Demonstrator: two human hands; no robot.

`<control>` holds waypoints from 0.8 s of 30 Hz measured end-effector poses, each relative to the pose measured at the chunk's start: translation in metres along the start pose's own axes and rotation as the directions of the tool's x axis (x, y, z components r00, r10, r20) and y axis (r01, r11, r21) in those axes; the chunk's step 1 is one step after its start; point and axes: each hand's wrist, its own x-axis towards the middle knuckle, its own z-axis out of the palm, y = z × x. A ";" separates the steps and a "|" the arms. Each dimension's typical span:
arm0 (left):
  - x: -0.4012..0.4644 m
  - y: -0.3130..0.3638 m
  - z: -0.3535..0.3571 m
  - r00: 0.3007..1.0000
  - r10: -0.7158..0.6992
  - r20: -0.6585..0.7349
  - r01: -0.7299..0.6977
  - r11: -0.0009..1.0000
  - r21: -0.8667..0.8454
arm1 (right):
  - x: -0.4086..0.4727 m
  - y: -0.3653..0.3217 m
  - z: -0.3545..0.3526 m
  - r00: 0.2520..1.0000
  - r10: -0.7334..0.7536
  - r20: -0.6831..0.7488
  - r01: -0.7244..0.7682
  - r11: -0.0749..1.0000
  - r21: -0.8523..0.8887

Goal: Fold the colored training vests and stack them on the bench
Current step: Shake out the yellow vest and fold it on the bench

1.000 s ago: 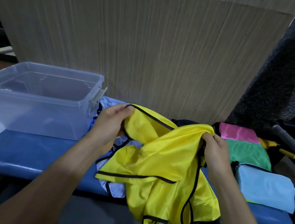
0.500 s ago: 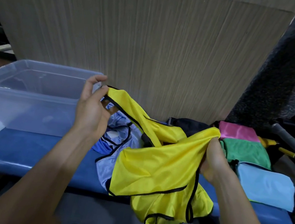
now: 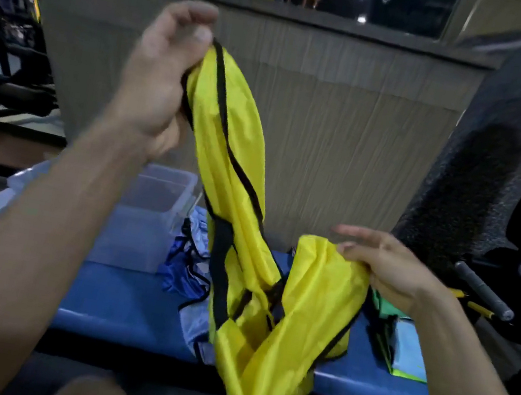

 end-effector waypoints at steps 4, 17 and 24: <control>0.031 0.061 0.007 0.969 0.195 0.154 -0.231 0.933 0.275 | -0.013 -0.053 -0.012 0.923 -0.302 -0.237 0.206 0.911 -0.358; -0.012 0.043 0.020 0.659 -0.550 0.513 -0.234 0.499 0.835 | -0.028 -0.103 0.026 0.903 -0.183 -0.388 0.258 0.954 0.152; -0.050 0.015 0.042 0.545 -0.628 0.555 -0.346 0.434 0.832 | -0.030 -0.139 0.057 0.933 -0.163 -0.322 0.295 0.857 0.422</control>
